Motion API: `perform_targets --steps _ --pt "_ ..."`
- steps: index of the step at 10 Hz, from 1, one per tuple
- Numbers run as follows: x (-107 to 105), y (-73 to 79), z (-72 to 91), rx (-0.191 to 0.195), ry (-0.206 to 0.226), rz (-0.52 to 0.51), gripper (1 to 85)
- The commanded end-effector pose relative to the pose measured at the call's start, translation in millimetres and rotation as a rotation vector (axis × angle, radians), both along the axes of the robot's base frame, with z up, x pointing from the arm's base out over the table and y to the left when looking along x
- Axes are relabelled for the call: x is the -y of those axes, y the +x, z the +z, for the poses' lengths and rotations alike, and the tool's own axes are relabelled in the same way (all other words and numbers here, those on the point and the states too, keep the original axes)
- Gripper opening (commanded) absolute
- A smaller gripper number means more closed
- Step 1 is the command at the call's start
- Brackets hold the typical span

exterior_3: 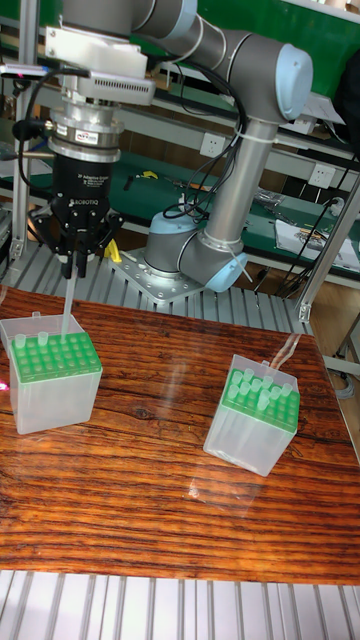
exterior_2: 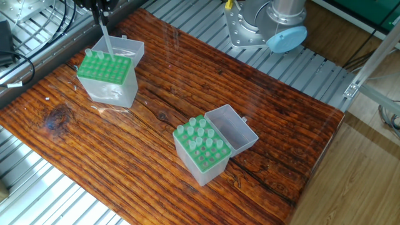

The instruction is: Transfer all large pipette tips from one holder to another

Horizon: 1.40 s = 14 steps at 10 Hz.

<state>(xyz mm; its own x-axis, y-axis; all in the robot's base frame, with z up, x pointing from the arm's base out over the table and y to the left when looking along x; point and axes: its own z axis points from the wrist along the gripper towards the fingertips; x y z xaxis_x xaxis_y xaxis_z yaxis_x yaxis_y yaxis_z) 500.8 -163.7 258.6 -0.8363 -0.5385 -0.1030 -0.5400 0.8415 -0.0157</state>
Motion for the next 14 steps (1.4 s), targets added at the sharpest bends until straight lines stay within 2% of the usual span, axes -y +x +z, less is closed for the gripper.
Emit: perform_targets --steps 1,5,8,11,13,14 --pt "-1.8 1.1 0.9 0.005 0.007 0.018 30.3" --pt "-1.8 4.0 1.6 0.006 0.002 0.02 31.7" --pt "-18.7 18.1 8.0 0.004 0.016 0.005 32.0" --pt "-68.7 36.5 3.9 0.003 0.036 -0.059 31.0" --pt "-113.3 40.3 -4.5 0.009 0.059 -0.124 30.0" --pt "-130.3 40.2 -8.1 0.013 0.053 -0.153 29.3"
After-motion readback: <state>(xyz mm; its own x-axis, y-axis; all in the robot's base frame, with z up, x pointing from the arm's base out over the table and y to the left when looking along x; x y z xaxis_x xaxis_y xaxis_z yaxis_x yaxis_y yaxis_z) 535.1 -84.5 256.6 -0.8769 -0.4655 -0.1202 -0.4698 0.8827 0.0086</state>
